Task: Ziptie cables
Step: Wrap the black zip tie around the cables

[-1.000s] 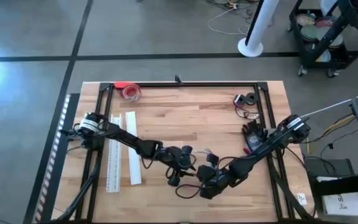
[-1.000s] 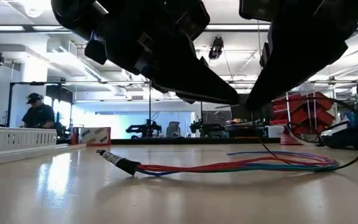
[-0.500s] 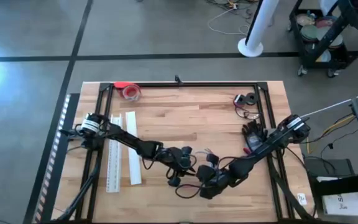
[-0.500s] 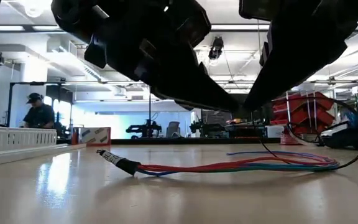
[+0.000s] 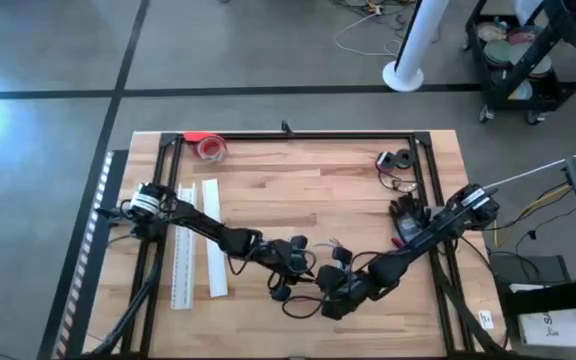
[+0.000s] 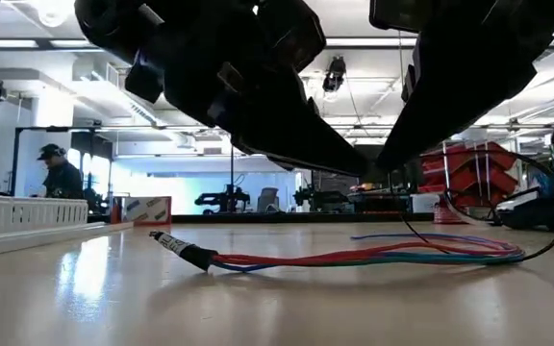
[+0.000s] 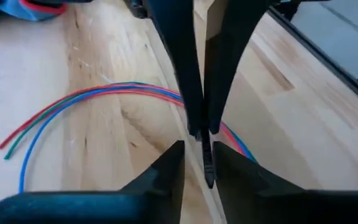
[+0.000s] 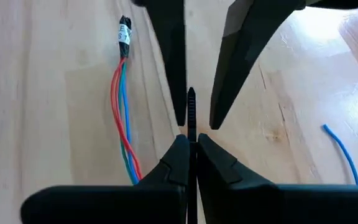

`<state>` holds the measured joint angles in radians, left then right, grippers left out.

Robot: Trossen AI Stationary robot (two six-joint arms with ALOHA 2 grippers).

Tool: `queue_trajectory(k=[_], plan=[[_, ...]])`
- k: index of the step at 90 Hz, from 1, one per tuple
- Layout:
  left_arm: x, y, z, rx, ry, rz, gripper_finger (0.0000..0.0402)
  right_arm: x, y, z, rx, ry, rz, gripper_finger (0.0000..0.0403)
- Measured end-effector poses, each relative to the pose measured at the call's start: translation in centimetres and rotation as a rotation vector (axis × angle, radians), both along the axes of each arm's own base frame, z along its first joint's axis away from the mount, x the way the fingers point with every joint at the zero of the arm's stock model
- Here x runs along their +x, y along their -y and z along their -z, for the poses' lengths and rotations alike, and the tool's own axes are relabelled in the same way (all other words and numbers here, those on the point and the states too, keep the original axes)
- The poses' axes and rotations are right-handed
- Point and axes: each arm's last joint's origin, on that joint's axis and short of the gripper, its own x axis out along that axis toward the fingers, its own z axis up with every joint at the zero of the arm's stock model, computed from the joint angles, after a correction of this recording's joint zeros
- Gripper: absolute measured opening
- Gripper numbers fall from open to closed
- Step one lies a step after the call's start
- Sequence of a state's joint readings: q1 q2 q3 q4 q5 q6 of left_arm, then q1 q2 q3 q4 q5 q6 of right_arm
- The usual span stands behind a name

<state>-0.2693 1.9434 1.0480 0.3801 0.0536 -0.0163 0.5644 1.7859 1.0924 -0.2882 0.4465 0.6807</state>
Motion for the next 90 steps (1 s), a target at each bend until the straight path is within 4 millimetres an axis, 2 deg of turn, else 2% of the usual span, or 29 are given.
queue_trajectory(k=[16,28,39,56,90], plan=[[0.3,0.0,0.3,0.002,-0.010,-0.003,0.0097,0.1,0.2,0.0,0.000,0.000,0.006,0.0000],[0.8,0.3,0.3,-0.010,-0.017,0.016,0.0098,0.2,0.3,0.0,-0.003,-0.002,0.001,0.0000],[1.0,0.3,0.7,-0.005,-0.046,0.020,0.0078,0.1,0.3,0.0,-0.006,-0.007,-0.002,0.0000],[1.0,0.4,0.3,-0.016,-0.036,0.033,0.0043,0.0,0.3,0.1,-0.004,-0.021,0.003,0.0000],[1.2,0.2,0.1,-0.008,-0.032,0.025,0.0003,-0.1,0.4,0.1,-0.024,-0.045,-0.038,0.0000]])
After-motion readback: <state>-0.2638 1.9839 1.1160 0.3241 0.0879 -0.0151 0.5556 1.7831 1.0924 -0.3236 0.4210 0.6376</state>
